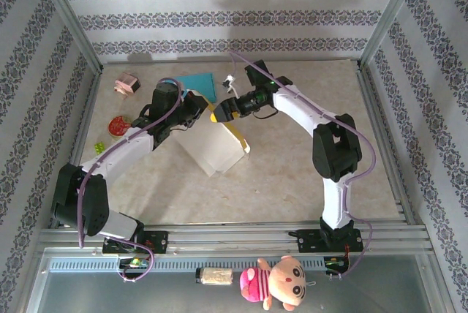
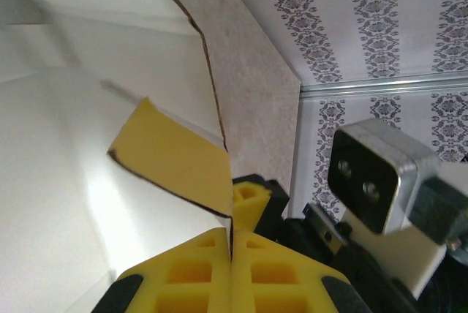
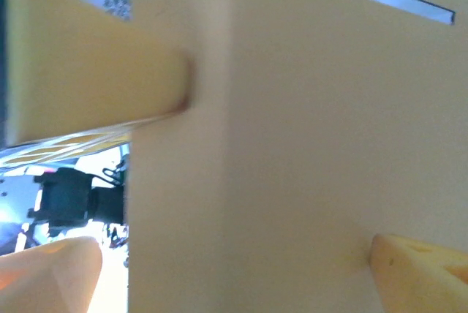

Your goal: Fold the paper box

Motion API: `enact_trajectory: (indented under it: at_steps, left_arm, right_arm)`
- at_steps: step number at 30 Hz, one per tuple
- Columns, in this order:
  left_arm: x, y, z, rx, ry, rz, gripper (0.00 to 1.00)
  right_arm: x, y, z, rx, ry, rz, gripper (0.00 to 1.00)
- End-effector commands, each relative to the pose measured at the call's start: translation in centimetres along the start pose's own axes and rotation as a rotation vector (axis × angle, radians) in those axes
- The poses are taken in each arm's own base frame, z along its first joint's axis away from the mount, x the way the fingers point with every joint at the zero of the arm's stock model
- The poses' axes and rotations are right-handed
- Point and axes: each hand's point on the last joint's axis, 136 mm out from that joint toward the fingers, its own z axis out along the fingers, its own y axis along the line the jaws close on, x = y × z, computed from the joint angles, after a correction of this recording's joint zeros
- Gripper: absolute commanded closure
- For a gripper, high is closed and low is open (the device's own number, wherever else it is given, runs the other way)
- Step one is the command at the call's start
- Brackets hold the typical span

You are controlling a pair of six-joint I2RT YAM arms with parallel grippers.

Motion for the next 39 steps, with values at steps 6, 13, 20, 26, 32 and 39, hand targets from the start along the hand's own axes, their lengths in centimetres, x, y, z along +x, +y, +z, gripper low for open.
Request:
enact_trajectory:
  at_steps: [6,13,20,26,32,39]
  left_arm:
    - [-0.4,0.4,-0.8,-0.045,-0.026,0.027,0.98]
    - [-0.6,4.1,1.0,-0.097,-0.048,0.027,0.99]
    - [0.2,5.1,4.4,-0.022,0.018,0.007,1.00]
    - [0.3,5.3,4.8,-0.009,0.022,0.007,1.00]
    - [0.6,6.4,4.6,-0.026,0.012,0.015,1.00]
    - [0.6,6.8,5.1,0.002,0.004,0.046,1.00]
  right_arm:
    - [1.7,2.2,1.1,-0.075,0.027,-0.011,0.11]
    - [1.2,1.5,-0.1,-0.081,-0.014,0.016,0.08]
    - [1.4,0.2,-0.2,-0.067,-0.020,0.058,0.17]
    - [1.4,-0.8,-0.2,-0.045,-0.025,0.085,0.26]
    - [1.3,-2.5,-0.8,0.072,-0.027,0.086,0.35]
    - [1.4,-3.0,-2.3,0.201,-0.048,0.007,0.37]
